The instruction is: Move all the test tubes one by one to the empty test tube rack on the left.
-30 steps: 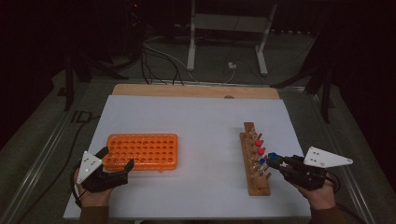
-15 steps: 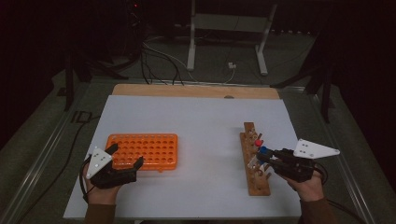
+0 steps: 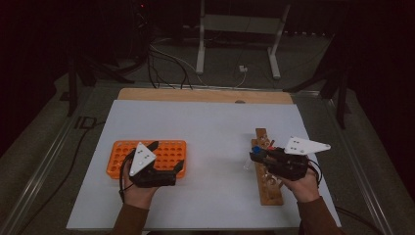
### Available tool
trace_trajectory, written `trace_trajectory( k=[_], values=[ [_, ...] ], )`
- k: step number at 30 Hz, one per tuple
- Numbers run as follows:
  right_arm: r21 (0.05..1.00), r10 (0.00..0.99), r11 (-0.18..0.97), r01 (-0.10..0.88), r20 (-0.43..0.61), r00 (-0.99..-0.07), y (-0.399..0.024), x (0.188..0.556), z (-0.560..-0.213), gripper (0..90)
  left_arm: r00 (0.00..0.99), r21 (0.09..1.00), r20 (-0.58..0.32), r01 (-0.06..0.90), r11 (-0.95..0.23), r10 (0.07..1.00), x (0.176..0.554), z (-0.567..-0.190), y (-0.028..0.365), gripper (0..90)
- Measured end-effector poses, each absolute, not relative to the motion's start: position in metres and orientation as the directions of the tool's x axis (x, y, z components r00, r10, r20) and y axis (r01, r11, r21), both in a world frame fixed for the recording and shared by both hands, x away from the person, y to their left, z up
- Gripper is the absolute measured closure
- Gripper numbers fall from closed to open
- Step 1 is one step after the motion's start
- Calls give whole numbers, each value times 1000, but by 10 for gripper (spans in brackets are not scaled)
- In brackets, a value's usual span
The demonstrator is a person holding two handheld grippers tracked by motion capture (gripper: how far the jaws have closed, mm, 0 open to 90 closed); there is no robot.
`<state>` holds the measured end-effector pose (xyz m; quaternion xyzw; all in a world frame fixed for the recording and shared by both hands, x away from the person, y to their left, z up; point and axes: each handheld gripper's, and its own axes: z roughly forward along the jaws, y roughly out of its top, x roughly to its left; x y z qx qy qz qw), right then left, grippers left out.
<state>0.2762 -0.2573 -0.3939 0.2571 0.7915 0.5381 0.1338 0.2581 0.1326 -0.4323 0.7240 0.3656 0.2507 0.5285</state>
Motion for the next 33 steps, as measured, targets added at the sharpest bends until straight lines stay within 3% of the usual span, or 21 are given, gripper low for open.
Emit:
trace_trajectory(
  k=[10, 20, 21, 25, 29, 33],
  values=[
    [910, 541, 304, 281, 78, -837, -228, 286, -394, 772, 656, 942, -14, 262, -210, 755, 266, -444, 85, 12],
    [900, 514, 330, 284, 81, -854, -198, 290, -398, 772, 706, 932, -31, 276, -235, 707, 265, -452, 54, 80],
    [899, 507, 334, 283, 82, -858, -193, 289, -399, 772, 714, 933, -34, 274, -234, 700, 265, -452, 50, 136],
    [897, 500, 340, 283, 83, -862, -187, 289, -400, 772, 739, 934, -27, 259, -246, 674, 263, -450, 37, 213],
    [895, 490, 345, 284, 86, -867, -182, 288, -403, 772, 759, 938, -32, 248, -243, 650, 262, -447, 31, 446],
    [895, 489, 342, 286, 90, -868, -181, 288, -404, 772, 782, 937, -54, 255, -240, 621, 262, -448, 30, 603]
  ],
)
